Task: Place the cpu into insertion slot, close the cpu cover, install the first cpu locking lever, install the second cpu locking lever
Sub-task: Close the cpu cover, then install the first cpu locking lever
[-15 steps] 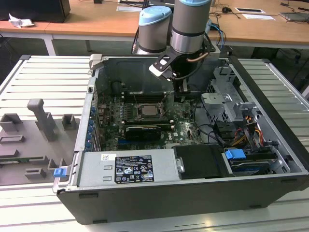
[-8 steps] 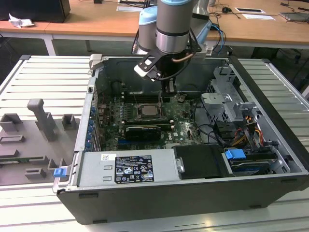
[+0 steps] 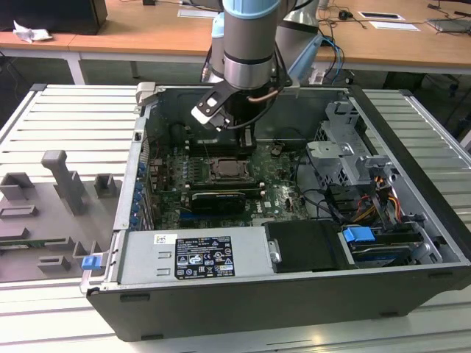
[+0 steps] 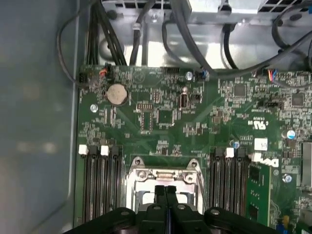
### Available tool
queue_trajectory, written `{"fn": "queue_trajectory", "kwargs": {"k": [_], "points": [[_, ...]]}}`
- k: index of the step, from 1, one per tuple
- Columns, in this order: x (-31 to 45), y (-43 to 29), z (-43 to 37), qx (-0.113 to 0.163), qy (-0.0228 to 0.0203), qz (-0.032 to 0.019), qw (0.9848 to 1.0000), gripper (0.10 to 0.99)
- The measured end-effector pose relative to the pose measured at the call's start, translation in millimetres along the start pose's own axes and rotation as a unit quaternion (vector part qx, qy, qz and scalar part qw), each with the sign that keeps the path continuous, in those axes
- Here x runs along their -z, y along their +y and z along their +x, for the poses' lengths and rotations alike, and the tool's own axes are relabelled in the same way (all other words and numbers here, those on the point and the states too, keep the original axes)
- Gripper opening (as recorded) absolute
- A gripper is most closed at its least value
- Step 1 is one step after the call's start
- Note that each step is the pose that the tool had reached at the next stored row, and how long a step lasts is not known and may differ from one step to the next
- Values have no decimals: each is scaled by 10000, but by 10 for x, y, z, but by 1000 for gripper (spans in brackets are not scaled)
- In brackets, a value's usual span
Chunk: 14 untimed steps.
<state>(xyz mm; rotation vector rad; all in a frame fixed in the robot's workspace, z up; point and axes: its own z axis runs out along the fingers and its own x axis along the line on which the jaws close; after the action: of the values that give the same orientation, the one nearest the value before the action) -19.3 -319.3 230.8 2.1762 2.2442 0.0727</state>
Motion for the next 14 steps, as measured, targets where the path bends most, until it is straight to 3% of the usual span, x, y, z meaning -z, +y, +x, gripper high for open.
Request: {"fn": "queue_trajectory", "kwargs": {"k": [4,12,14], "points": [[-3,-85,15,17,2,1,10000,106],[-2,-161,19,18,2,1,10000,106],[97,-157,21,17,2,1,10000,106]]}}
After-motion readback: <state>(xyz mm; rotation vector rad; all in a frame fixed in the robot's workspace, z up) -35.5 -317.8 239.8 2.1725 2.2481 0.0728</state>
